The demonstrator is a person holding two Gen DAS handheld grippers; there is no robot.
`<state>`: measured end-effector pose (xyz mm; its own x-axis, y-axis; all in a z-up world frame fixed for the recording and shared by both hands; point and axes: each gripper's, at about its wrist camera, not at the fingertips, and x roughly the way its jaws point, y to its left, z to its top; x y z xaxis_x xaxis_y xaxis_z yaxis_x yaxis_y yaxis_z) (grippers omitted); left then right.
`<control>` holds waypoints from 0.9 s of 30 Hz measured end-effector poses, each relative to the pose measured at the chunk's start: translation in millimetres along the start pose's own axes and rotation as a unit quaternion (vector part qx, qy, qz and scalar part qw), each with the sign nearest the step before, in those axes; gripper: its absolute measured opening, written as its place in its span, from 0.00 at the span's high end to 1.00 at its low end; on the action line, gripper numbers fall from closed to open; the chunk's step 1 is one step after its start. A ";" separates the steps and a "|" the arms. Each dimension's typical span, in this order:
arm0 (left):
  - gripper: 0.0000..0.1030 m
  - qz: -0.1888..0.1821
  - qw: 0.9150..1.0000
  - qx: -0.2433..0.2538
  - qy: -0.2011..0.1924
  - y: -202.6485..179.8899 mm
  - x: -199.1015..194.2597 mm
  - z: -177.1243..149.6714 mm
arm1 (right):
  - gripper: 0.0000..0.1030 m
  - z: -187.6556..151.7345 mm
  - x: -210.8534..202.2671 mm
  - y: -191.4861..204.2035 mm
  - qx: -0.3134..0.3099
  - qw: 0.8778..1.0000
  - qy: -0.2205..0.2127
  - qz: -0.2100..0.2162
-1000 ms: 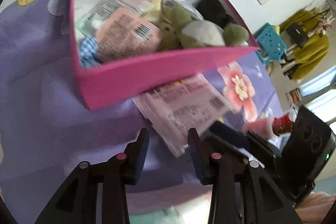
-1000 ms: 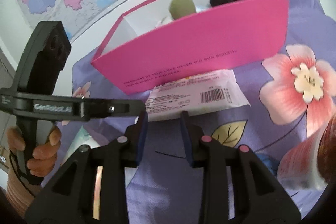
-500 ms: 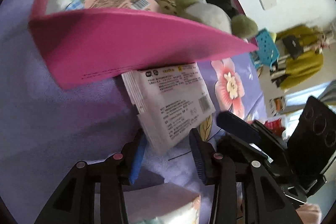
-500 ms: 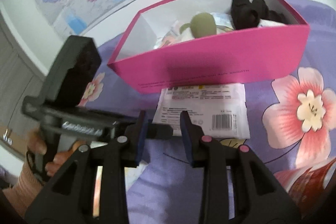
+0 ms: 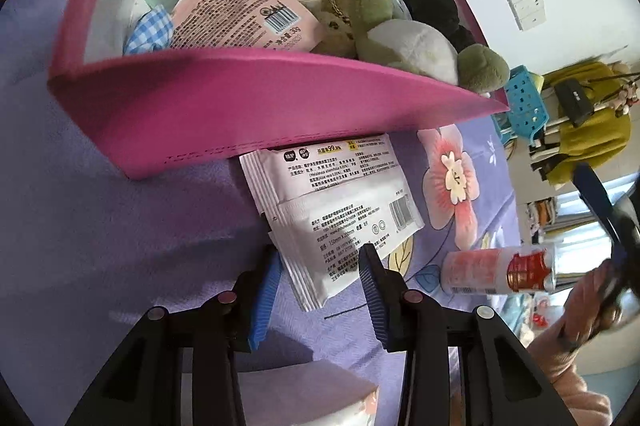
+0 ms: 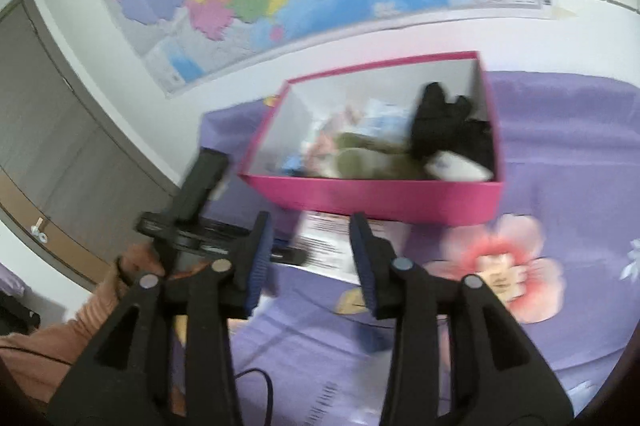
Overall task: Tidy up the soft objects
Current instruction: 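Close the left gripper on the edge of the white pack, then lift the white pack and hold it above the pink box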
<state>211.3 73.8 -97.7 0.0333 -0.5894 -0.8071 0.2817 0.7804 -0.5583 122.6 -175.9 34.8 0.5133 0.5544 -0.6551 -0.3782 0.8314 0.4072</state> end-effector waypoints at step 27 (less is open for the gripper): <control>0.66 0.031 0.999 0.020 -0.023 -28.0 14.8 -11.6 | 0.59 -32.3 111.9 -106.1 0.072 0.981 0.145 0.110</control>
<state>192.8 45.6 -96.3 0.0951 -0.5499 -0.8298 0.3157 0.8072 -0.4987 195.3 -203.4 -102.3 0.1834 0.7040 -0.6861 -0.3327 0.7012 0.6306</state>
